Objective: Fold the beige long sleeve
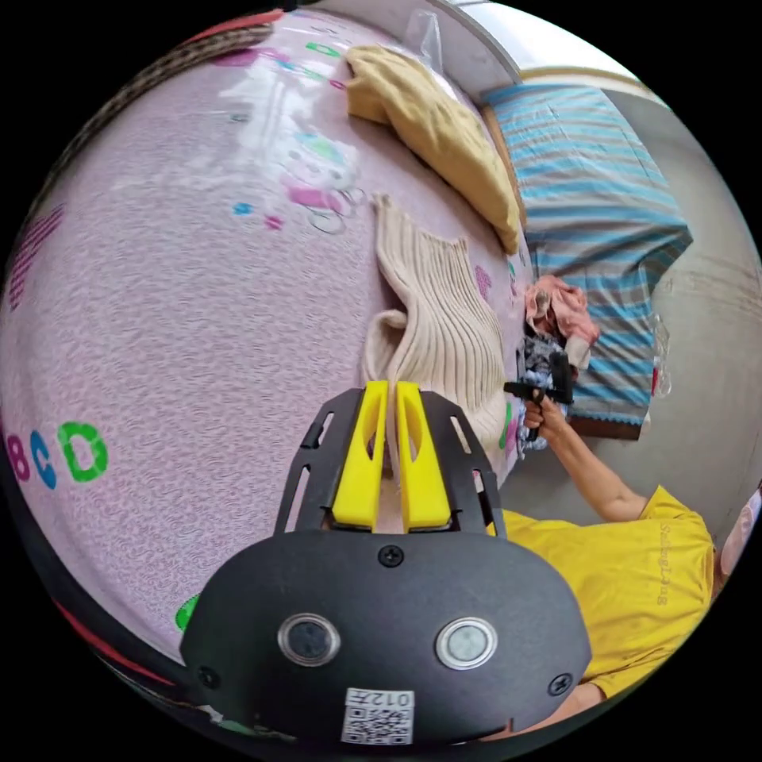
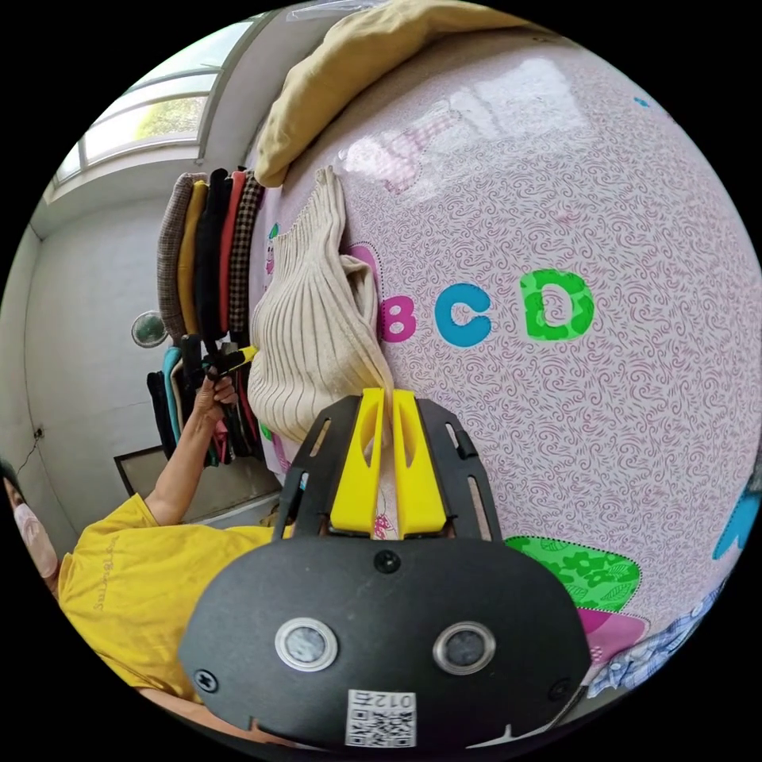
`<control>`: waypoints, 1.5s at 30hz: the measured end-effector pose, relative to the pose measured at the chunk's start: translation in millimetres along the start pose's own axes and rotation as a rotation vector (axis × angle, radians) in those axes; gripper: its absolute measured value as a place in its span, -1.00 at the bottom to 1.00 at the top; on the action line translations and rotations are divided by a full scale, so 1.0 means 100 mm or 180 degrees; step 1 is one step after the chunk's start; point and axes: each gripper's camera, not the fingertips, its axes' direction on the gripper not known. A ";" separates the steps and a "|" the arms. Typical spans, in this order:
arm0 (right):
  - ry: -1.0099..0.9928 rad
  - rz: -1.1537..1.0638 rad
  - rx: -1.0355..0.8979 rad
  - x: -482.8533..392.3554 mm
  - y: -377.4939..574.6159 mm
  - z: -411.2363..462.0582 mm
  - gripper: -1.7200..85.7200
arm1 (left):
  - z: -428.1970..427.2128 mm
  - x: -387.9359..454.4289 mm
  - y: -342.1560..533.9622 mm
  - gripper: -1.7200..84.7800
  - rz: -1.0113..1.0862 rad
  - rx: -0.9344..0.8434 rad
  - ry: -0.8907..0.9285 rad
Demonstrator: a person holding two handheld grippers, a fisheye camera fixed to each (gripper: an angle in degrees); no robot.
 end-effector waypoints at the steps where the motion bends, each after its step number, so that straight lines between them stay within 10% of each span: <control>1: -0.0025 0.0025 0.0018 0.03 0.01 -0.02 -0.90 | -0.11 -0.16 0.04 -0.94 -0.0165 0.0158 0.0116; 9: -0.0108 0.0074 0.0075 0.07 0.04 -0.02 -0.89 | 0.21 -0.33 0.11 -0.92 -0.0222 -0.0164 0.0730; 16: -0.0077 0.0054 0.0100 0.06 0.08 -0.09 -0.90 | -0.06 -0.40 0.68 -0.85 -0.0458 0.0637 0.1132; 29: -0.0070 0.0071 0.0129 0.07 0.16 -0.14 -0.90 | 0.65 0.51 1.33 -0.86 0.0916 -0.0189 -0.0513; 45: -0.0013 -0.0749 0.0147 -0.09 0.60 -0.41 -0.76 | 0.63 0.60 1.25 -0.95 0.1152 -0.0472 -0.0432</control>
